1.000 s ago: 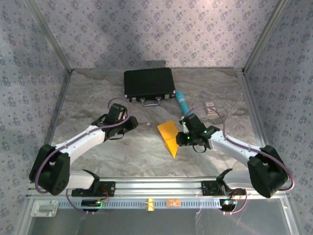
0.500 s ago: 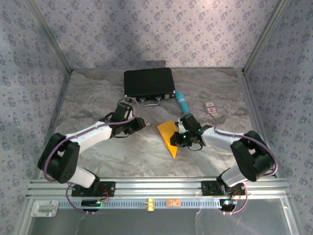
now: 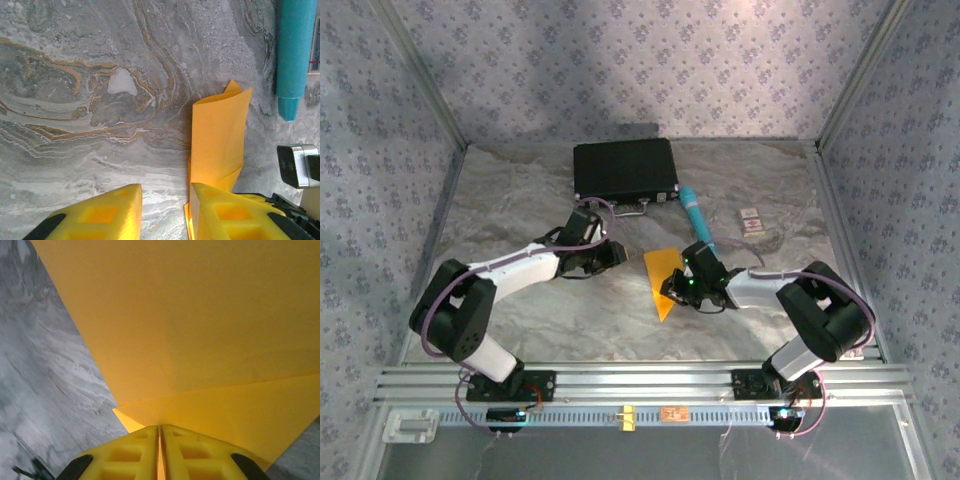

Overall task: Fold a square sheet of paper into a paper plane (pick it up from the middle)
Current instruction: Rotate the paper at the center of the table.

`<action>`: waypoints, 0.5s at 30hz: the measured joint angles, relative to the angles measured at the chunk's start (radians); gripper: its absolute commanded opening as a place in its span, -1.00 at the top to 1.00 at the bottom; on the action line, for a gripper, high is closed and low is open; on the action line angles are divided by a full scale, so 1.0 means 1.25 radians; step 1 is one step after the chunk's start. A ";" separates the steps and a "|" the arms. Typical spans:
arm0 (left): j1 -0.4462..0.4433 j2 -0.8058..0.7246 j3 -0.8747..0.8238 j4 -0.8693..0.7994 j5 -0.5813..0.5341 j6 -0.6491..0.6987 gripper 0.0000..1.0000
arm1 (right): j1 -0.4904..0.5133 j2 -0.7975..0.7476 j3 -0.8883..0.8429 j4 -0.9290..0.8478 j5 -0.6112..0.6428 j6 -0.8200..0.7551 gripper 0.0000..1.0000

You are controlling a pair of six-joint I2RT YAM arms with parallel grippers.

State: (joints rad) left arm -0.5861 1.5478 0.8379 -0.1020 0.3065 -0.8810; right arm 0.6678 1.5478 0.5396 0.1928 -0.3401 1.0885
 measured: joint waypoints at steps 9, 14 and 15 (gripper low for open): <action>-0.010 0.027 0.012 0.015 0.034 0.001 0.42 | 0.039 -0.058 -0.076 0.117 0.113 0.174 0.58; -0.023 0.049 0.054 0.021 0.061 0.004 0.43 | 0.014 -0.157 -0.075 0.054 0.127 0.127 0.55; -0.028 0.057 0.065 0.022 0.067 0.007 0.44 | 0.002 -0.179 -0.074 0.041 0.126 0.109 0.55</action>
State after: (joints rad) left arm -0.6209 1.6188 0.9195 -0.0746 0.3901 -0.8726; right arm 0.6697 1.3243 0.4473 0.2440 -0.1822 1.2251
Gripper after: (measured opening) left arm 0.288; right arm 0.225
